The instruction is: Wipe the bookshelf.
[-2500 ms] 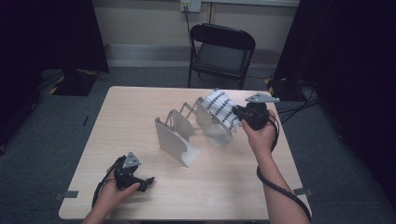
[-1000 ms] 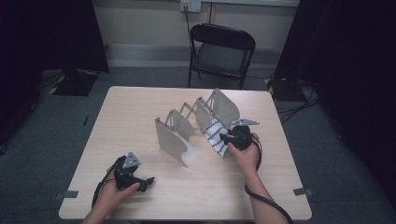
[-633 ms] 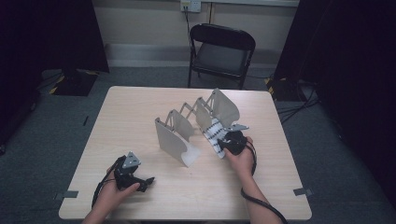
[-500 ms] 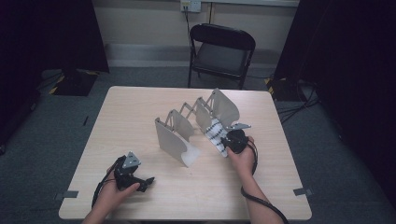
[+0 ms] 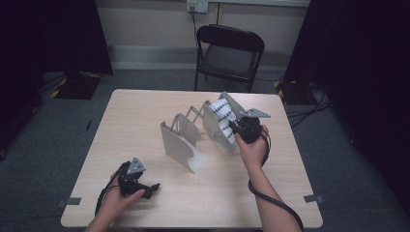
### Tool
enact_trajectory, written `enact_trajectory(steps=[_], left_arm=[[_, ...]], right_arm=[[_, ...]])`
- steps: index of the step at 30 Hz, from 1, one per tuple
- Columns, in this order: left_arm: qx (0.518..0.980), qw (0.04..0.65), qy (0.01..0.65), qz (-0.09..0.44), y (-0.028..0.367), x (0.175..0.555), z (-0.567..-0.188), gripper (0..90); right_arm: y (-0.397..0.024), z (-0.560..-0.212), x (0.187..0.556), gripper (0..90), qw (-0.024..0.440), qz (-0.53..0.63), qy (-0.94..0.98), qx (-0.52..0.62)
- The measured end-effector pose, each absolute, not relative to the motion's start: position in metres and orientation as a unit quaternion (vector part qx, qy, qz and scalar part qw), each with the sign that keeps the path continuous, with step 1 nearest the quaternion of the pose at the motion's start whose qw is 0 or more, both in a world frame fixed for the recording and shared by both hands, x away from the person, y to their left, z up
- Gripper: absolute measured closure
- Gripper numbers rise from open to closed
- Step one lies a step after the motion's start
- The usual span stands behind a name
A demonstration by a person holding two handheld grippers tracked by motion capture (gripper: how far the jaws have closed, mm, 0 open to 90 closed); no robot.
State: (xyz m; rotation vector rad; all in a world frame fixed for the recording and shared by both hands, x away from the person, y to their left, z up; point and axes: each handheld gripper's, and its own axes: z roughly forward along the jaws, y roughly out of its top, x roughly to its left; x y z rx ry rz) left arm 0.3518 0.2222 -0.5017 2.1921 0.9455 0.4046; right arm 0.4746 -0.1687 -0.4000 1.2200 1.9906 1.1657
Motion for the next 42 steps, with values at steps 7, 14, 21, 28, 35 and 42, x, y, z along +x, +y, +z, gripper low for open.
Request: enact_trajectory(steps=[7, 14, 21, 28, 35, 42], left_arm=[[0.848, 0.352, 0.365, 0.157, 0.222, 0.352, -0.502, 0.3], [0.847, 0.352, 0.365, 0.156, 0.222, 0.352, -0.502, 0.2], [0.848, 0.351, 0.365, 0.157, 0.222, 0.352, -0.501, 0.3], [0.847, 0.353, 0.366, 0.157, 0.222, 0.352, -0.502, 0.3], [0.846, 0.353, 0.367, 0.156, 0.222, 0.351, -0.502, 0.3], [0.844, 0.355, 0.37, 0.156, 0.222, 0.351, -0.502, 0.3]], right_arm=[[-0.152, -0.402, 0.487, 76.6, 0.267, 0.408, 0.756, 0.436], [-0.15, -0.435, 0.493, 76.6, 0.249, 0.377, 0.775, 0.443], [-0.152, -0.46, 0.495, 76.5, 0.238, 0.349, 0.789, 0.446], [-0.153, -0.479, 0.492, 66.3, 0.219, 0.337, 0.794, 0.456], [-0.165, -0.475, 0.478, 46.4, 0.205, 0.37, 0.781, 0.459], [-0.162, -0.492, 0.464, 66.1, 0.236, 0.332, 0.811, 0.419]])
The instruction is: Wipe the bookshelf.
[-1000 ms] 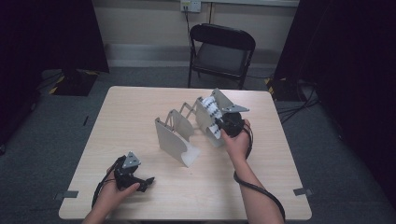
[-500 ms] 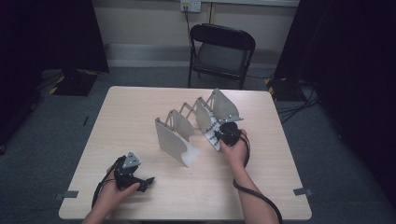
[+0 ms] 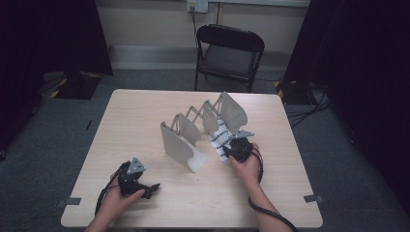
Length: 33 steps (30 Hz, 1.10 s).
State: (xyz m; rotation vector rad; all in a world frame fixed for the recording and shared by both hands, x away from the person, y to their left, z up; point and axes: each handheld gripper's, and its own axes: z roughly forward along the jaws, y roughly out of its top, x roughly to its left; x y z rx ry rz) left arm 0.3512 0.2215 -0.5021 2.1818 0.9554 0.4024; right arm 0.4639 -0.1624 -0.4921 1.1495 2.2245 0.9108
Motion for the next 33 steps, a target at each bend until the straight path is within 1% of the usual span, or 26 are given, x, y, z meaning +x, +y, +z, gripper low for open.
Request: enact_trajectory(steps=[1, 4, 9, 13, 17, 21, 25, 33], left_arm=[[0.843, 0.356, 0.371, 0.156, 0.221, 0.351, -0.502, 0.3], [0.843, 0.357, 0.372, 0.155, 0.221, 0.351, -0.502, 0.3], [0.845, 0.354, 0.37, 0.155, 0.222, 0.351, -0.502, 0.3], [0.843, 0.356, 0.372, 0.155, 0.221, 0.351, -0.502, 0.3], [0.843, 0.356, 0.372, 0.155, 0.221, 0.351, -0.502, 0.2], [0.845, 0.354, 0.37, 0.155, 0.222, 0.351, -0.502, 0.3], [0.845, 0.354, 0.37, 0.155, 0.222, 0.351, -0.502, 0.3], [0.846, 0.353, 0.369, 0.155, 0.222, 0.351, -0.502, 0.2]], right_arm=[[-0.162, -0.491, 0.463, 72.9, 0.237, 0.328, 0.81, 0.424], [-0.163, -0.486, 0.465, 78.3, 0.238, 0.318, 0.805, 0.441], [-0.172, -0.468, 0.464, 79.4, 0.243, 0.353, 0.773, 0.468], [-0.176, -0.442, 0.465, 79.6, 0.255, 0.379, 0.76, 0.463], [-0.172, -0.409, 0.466, 79.6, 0.278, 0.416, 0.742, 0.445], [-0.163, -0.394, 0.474, 79.5, 0.29, 0.423, 0.742, 0.432], [-0.154, -0.402, 0.485, 79.5, 0.283, 0.409, 0.752, 0.433], [-0.146, -0.436, 0.491, 79.6, 0.263, 0.372, 0.774, 0.44]])
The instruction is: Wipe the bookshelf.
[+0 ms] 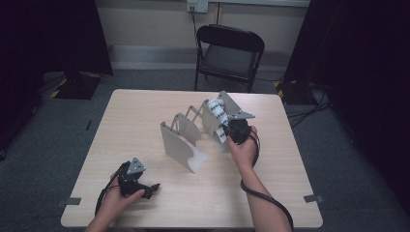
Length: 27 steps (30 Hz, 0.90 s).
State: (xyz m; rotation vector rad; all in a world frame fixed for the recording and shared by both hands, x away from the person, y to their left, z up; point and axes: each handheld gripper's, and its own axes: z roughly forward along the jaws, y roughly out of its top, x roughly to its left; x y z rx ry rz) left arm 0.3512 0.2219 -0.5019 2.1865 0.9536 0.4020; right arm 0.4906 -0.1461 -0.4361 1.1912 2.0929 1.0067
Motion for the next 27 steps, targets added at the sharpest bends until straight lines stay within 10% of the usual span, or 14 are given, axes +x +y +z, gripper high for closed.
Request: enact_trajectory(steps=[27], left_arm=[[0.846, 0.353, 0.368, 0.155, 0.222, 0.351, -0.502, 0.1]], right_arm=[[-0.158, -0.475, 0.475, 79.1, 0.218, 0.33, 0.8, 0.451]])
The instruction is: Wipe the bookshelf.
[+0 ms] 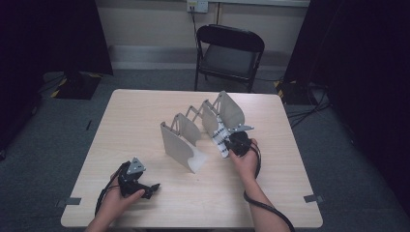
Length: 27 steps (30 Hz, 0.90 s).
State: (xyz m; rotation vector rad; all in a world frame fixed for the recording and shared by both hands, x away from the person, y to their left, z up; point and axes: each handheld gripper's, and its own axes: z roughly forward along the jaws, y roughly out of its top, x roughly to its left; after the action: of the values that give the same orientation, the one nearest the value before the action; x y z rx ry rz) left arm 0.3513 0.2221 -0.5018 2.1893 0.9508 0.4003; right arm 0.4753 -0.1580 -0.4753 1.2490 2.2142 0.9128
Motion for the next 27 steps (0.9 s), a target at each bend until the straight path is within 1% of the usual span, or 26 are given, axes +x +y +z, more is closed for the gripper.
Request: enact_trajectory(steps=[11, 16, 20, 23, 27], left_arm=[[0.847, 0.352, 0.367, 0.156, 0.222, 0.351, -0.502, 0.1], [0.846, 0.354, 0.368, 0.155, 0.222, 0.351, -0.502, 0.1], [0.847, 0.353, 0.367, 0.155, 0.222, 0.351, -0.502, 0.1], [0.846, 0.353, 0.368, 0.154, 0.222, 0.351, -0.502, 0.1], [0.845, 0.355, 0.37, 0.154, 0.222, 0.351, -0.502, 0.1]], right_arm=[[-0.166, -0.428, 0.472, 79.1, 0.245, 0.371, 0.78, 0.439], [-0.162, -0.405, 0.474, 79.1, 0.265, 0.388, 0.772, 0.428], [-0.158, -0.387, 0.479, 79.1, 0.292, 0.397, 0.762, 0.42], [-0.156, -0.383, 0.484, 79.1, 0.296, 0.398, 0.76, 0.42], [-0.15, -0.393, 0.492, 79.1, 0.284, 0.39, 0.769, 0.42]])
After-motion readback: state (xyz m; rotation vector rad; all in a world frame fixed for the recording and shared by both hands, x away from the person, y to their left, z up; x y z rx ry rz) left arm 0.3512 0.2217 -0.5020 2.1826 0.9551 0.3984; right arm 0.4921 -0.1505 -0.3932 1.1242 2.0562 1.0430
